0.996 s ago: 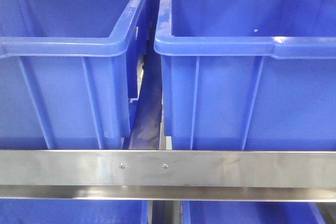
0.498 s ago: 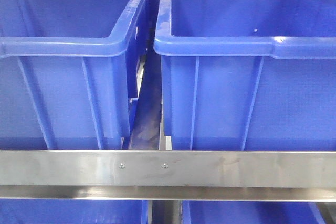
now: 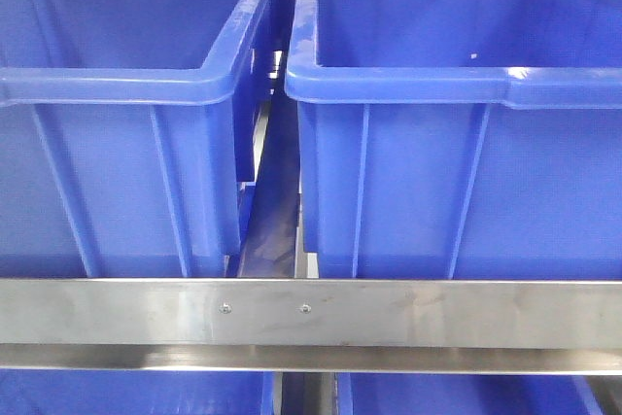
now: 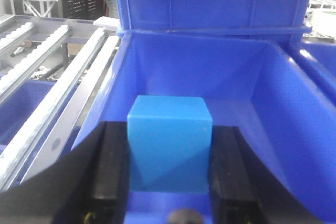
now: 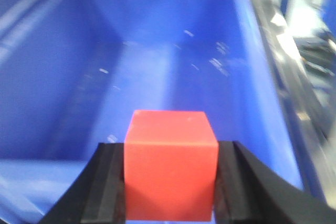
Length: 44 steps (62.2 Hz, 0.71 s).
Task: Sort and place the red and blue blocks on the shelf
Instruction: 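Position the held cubes over two blue bins with both grippers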
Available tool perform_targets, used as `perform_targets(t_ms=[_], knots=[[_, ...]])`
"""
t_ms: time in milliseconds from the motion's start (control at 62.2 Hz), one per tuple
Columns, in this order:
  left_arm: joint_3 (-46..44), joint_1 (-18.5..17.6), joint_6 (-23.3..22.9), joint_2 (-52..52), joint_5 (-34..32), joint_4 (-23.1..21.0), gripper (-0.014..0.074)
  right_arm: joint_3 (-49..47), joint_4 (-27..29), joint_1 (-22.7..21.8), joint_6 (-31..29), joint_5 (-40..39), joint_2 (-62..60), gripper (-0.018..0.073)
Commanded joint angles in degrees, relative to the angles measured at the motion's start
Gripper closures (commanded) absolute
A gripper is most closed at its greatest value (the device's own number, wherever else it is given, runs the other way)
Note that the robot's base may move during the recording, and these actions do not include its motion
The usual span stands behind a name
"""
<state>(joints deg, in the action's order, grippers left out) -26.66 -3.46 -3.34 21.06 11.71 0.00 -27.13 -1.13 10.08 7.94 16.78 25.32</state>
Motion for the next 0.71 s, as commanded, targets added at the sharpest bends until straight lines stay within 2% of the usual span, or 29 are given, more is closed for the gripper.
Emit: perform_targets(t_ms=[0, 145, 321, 514, 691], knots=[[-5.53, -1.69, -0.23, 5.81, -5.91, 0.0, 0.0464, -5.77, -0.1, 1.79, -2.06, -5.03, 5.93, 0.0508], [-14.46, -6.42, -0.23, 17.42, -5.3, 1.24, 0.0464, -11.32, -1.0, 3.67, -2.2, -7.81, 17.06, 0.0508], [-22.2, -11.46, -0.23, 30.56, -5.3, 4.85, 0.0464, -16.03, -1.14, 3.72, -2.2, -18.23, 28.59, 0.0508], [-25.66, -11.92, -0.23, 41.95, -5.47, 5.6, 0.0464, -18.69, -1.24, 3.67, -2.2, -24.67, 37.95, 0.0508], [-25.9, -11.92, -0.23, 46.93, -5.61, 5.6, 0.0464, -18.84, -1.19, 3.67, -2.2, -23.44, 40.51, 0.0505]])
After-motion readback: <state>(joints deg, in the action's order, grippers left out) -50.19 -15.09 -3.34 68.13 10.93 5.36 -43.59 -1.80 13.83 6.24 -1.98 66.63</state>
